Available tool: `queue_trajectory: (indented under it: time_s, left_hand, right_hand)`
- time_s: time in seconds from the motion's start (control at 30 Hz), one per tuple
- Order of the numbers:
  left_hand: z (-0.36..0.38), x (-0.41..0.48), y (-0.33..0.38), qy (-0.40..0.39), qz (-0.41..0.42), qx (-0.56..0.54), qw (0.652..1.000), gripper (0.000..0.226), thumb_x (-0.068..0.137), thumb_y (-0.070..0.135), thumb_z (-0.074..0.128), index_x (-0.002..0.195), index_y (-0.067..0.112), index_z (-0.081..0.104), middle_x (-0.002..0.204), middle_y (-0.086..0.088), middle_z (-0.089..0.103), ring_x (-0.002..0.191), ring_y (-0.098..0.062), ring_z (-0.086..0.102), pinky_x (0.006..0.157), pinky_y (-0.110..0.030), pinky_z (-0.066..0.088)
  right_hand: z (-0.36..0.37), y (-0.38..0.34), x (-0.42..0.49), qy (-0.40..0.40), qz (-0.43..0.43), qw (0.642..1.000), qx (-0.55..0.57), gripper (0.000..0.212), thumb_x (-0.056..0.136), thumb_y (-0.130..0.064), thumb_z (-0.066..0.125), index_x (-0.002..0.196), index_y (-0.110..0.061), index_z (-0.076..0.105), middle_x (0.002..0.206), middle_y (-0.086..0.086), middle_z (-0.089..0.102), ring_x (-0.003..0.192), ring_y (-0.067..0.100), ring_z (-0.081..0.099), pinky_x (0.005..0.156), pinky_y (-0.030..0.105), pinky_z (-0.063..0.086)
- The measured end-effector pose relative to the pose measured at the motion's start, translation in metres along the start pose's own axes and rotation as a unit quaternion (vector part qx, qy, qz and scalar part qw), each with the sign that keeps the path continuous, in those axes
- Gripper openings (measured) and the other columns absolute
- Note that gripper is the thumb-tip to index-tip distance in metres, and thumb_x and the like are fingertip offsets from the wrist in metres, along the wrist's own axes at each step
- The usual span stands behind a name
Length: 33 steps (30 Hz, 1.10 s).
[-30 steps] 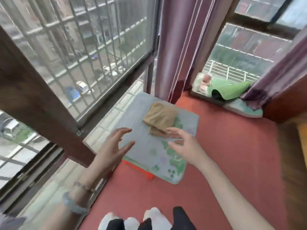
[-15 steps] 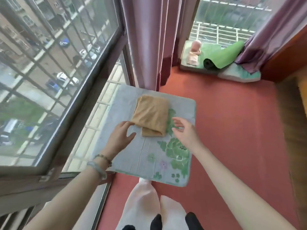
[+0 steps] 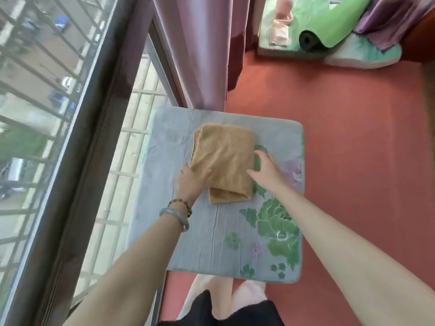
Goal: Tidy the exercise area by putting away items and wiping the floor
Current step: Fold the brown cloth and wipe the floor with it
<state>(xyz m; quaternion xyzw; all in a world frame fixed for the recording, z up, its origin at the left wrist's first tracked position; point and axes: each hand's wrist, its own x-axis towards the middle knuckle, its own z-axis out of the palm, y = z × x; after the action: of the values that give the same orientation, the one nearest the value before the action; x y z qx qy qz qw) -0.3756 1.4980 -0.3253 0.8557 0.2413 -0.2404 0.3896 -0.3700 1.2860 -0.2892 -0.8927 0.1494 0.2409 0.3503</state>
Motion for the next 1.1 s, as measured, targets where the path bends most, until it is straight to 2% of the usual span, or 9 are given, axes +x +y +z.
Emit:
queue_trajectory:
  time_s: [0.07,0.23,0.33,0.43,0.57,0.7,0.83,1.0,1.1]
  left_hand:
    - [0.008,0.009,0.003,0.003,-0.019,-0.059,0.998,0.078,0.069,0.059,0.071,0.121,0.008,0.042,0.119,-0.009,0.055,0.108,-0.029,0.056,0.090,-0.047,0.049]
    - [0.012,0.002,0.021,-0.018,0.043,-0.051,0.998,0.028,0.082,0.028,0.067,0.092,0.003,0.059,0.084,-0.009,0.061,0.074,-0.019,0.058,0.056,-0.024,0.043]
    - [-0.002,-0.020,0.044,-0.024,0.106,-0.134,0.985,0.008,0.082,0.020,0.064,0.082,0.014,0.058,0.093,-0.013,0.061,0.080,-0.021,0.059,0.059,-0.024,0.045]
    - [-0.028,-0.059,0.079,-0.073,0.185,-0.203,0.959,0.006,0.076,0.018,0.064,0.077,0.018,0.058,0.085,-0.001,0.059,0.072,-0.003,0.055,0.064,-0.020,0.047]
    - [-0.072,-0.107,0.125,-0.154,0.235,-0.268,0.921,0.024,0.057,0.028,0.064,0.072,0.011,0.057,0.069,0.001,0.054,0.064,-0.008,0.052,0.058,-0.022,0.045]
    - [-0.110,-0.160,0.171,-0.252,0.226,-0.344,0.876,0.004,0.050,0.018,0.060,0.053,0.015,0.059,0.047,0.002,0.050,0.047,-0.009,0.050,0.045,-0.016,0.041]
    - [-0.124,-0.219,0.206,-0.284,0.236,-0.357,0.858,0.024,0.054,0.012,0.052,0.032,0.019,0.046,0.035,0.005,0.040,0.036,-0.008,0.038,0.040,-0.015,0.034]
    - [-0.104,-0.293,0.234,-0.402,0.244,-0.356,0.808,0.036,0.070,0.009,0.042,0.038,0.011,0.059,0.041,0.001,0.054,0.043,-0.011,0.053,0.051,-0.017,0.045]
    - [-0.074,-0.338,0.240,-0.443,0.248,-0.360,0.783,0.049,0.080,0.008,0.031,0.041,0.011,0.060,0.042,0.001,0.054,0.044,-0.012,0.054,0.051,-0.017,0.045]
  right_hand:
    - [0.001,-0.002,0.014,-0.009,0.012,1.000,0.020,0.070,0.085,-0.018,0.063,0.145,-0.016,0.027,0.146,0.011,0.033,0.134,0.027,0.034,0.109,0.038,0.029]
    - [-0.005,-0.007,0.023,-0.022,0.017,0.999,0.018,0.071,0.084,-0.012,0.060,0.146,-0.018,0.025,0.147,0.011,0.032,0.133,0.027,0.036,0.106,0.038,0.033]
    - [-0.019,-0.011,0.010,0.006,0.001,1.000,0.024,0.064,0.086,-0.009,0.057,0.144,-0.019,0.031,0.143,0.010,0.035,0.123,0.024,0.045,0.094,0.030,0.039]
    - [-0.044,-0.016,-0.010,0.035,-0.034,0.998,0.043,0.060,0.085,-0.006,0.058,0.139,-0.020,0.039,0.140,0.007,0.041,0.113,0.015,0.047,0.086,0.023,0.039]
    - [-0.087,-0.027,-0.046,0.049,-0.072,0.993,0.079,0.064,0.079,-0.002,0.063,0.137,-0.019,0.042,0.139,0.004,0.043,0.125,0.019,0.043,0.100,0.036,0.042]
    - [-0.130,-0.037,-0.095,0.040,-0.092,0.988,0.121,0.081,0.073,0.001,0.069,0.143,-0.017,0.032,0.143,0.009,0.038,0.134,0.020,0.036,0.099,0.029,0.037]
    - [-0.171,-0.031,-0.155,-0.029,-0.058,0.984,0.168,0.103,0.069,0.004,0.075,0.149,-0.018,0.015,0.139,0.003,0.035,0.134,0.016,0.034,0.093,0.020,0.038]
    - [-0.210,0.003,-0.256,-0.024,-0.062,0.975,0.211,0.061,0.072,-0.009,0.079,0.127,-0.012,0.052,0.117,-0.005,0.060,0.111,0.013,0.056,0.091,0.020,0.048]
    - [-0.216,0.044,-0.316,0.036,-0.048,0.961,0.271,0.067,0.071,-0.014,0.080,0.129,-0.014,0.047,0.121,-0.002,0.057,0.112,0.013,0.054,0.091,0.021,0.047]
